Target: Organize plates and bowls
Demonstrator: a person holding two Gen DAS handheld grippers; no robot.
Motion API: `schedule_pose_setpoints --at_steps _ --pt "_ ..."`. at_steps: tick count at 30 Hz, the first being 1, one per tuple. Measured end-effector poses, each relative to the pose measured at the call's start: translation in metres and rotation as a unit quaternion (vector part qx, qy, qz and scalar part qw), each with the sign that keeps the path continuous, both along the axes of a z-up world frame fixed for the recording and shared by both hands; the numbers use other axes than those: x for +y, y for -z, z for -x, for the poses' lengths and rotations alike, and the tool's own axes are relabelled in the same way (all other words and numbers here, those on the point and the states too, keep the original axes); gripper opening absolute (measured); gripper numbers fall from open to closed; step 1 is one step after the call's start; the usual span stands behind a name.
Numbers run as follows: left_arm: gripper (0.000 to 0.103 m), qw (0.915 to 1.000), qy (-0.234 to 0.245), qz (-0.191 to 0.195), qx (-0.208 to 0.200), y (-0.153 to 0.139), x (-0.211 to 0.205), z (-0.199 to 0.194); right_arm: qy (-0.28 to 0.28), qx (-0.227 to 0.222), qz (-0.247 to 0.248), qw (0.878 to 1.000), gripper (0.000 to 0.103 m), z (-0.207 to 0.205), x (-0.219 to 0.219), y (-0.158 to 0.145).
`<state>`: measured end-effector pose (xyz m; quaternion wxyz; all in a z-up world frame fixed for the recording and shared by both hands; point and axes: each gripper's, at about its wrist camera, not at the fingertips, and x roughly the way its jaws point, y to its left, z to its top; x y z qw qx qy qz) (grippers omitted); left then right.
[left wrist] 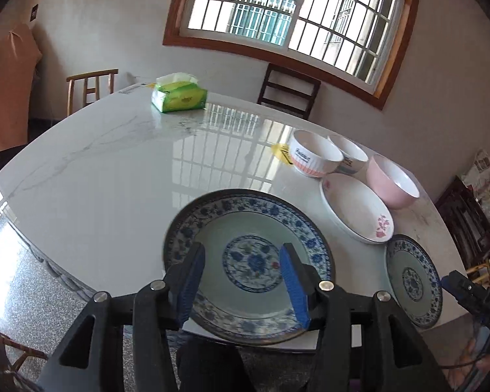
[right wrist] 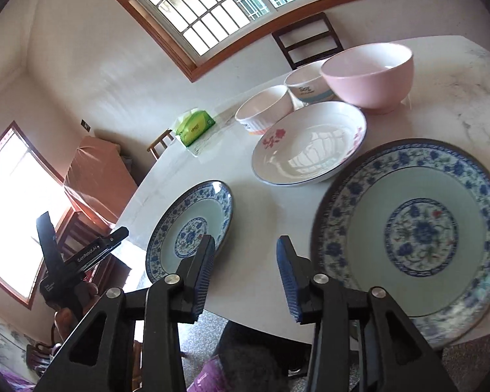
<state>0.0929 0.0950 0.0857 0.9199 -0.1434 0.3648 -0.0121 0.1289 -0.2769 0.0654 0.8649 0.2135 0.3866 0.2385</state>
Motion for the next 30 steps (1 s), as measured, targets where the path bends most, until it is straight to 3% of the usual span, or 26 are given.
schedule_pose_setpoints --at_steps 4,9,14,19,27,30 --pt "0.05 0.9924 0.108 0.041 0.045 0.004 -0.068 -0.018 0.066 0.001 0.023 0.998 0.045 0.013 -0.073 -0.006" --pt "0.05 0.9777 0.165 0.072 0.108 0.024 -0.134 -0.049 0.1 0.051 -0.007 0.994 0.045 0.009 -0.143 0.017" --pt "0.05 0.969 0.174 0.082 0.154 0.046 -0.167 -0.073 0.101 0.071 -0.035 0.992 0.045 -0.003 -0.169 0.039" --pt "0.05 0.9663 0.17 0.093 0.17 0.057 -0.18 -0.083 0.083 0.085 -0.057 0.991 0.045 -0.016 -0.177 0.056" --pt "0.05 0.9708 0.162 0.064 0.165 0.059 -0.191 -0.088 0.065 0.091 -0.073 0.991 0.045 -0.027 -0.175 0.067" --pt "0.05 0.9679 0.163 0.071 0.178 0.063 -0.191 -0.09 0.058 0.095 -0.078 0.991 0.045 -0.03 -0.174 0.072"
